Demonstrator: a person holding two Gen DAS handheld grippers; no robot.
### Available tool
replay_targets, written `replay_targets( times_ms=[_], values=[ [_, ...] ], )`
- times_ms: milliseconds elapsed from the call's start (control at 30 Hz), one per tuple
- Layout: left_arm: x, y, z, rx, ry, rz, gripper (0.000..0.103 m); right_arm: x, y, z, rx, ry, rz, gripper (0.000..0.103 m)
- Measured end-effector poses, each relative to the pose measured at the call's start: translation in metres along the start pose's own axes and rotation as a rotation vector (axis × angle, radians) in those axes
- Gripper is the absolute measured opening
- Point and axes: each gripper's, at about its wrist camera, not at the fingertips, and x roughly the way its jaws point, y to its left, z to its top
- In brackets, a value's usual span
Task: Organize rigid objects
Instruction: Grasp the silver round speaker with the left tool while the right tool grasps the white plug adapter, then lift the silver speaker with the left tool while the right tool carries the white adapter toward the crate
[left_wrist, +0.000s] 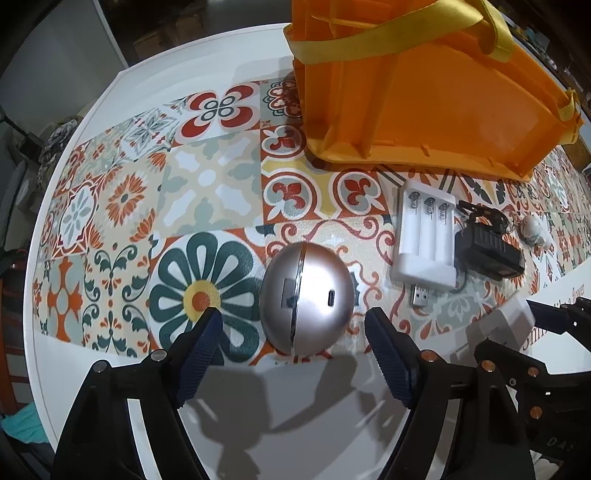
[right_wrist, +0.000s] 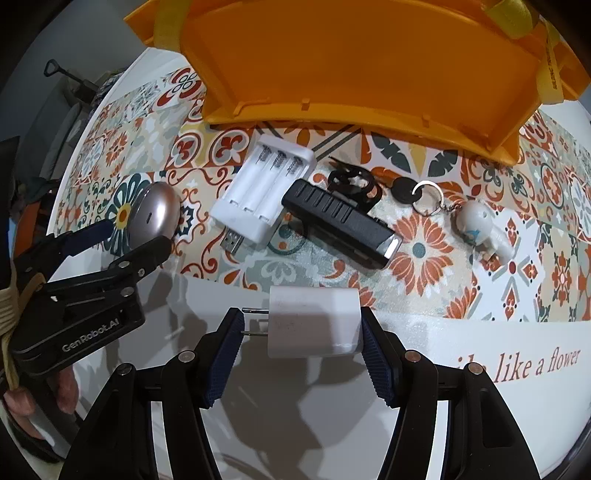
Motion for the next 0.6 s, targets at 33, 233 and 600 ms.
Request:
replay_targets(
  times_ms=[33,233,600],
  values=[
    [0.002,0.000,0.002,0.002,0.001,0.000,0.078,0.000,0.000,0.001,0.000,0.000,-0.001,0.062],
    [0.014,0.003,0.012,0.013,0.000,0.004,0.070,0.002,-0.003,0.002,0.010,0.004,0.000,0.062],
    [0.019,-0.002,0.012,0.013,-0.015,-0.014,0.053,0.005,-0.003,0.002,0.011,0.006,-0.011,0.062]
  ],
)
